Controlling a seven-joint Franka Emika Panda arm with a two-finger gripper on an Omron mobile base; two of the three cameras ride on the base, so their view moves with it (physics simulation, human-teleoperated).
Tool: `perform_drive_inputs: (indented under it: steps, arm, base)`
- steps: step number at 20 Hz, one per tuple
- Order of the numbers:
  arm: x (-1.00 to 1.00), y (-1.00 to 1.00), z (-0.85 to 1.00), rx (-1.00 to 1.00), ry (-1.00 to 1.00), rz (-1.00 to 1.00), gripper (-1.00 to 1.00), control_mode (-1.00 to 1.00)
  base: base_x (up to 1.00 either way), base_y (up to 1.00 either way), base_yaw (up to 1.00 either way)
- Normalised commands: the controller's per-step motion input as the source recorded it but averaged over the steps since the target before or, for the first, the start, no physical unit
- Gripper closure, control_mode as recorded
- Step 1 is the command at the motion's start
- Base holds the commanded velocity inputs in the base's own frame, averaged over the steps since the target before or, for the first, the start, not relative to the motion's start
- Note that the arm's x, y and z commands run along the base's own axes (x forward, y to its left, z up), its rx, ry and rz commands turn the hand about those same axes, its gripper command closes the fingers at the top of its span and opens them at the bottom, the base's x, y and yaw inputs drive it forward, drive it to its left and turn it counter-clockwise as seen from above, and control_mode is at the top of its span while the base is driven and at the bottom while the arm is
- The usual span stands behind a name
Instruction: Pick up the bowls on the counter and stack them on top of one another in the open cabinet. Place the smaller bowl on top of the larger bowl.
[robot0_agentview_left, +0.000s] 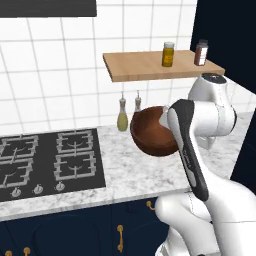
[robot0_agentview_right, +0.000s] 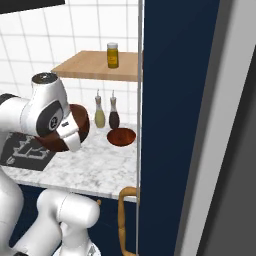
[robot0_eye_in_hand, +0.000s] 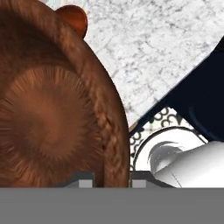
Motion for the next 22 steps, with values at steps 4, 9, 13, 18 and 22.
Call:
perform_drive_inputs:
  steps: [4, 9, 13, 18, 22]
  arm:
    - [-0.26, 0.15, 0.93, 0.07, 0.00, -0.20, 1.00, -1.00]
    - [-0.04, 0.16, 0.97, 0.06, -0.01, -0.07, 1.00, -1.00]
    - [-0.25, 0.22, 0.73, 0.07, -0.07, -0.01, 1.00, -1.00]
    - [0.02, 0.29, 0.37, 0.02, -0.07, -0.01, 1.00, -1.00]
    - [0.90, 0.61, 0.30, 0.00, -0.06, -0.14, 1.00, -1.00]
  base:
    - [0.00, 0.00, 0.00]
    - [0.00, 0.00, 0.00]
    - [0.00, 0.00, 0.00]
    - [0.00, 0.00, 0.00]
    - [0.00, 0.00, 0.00]
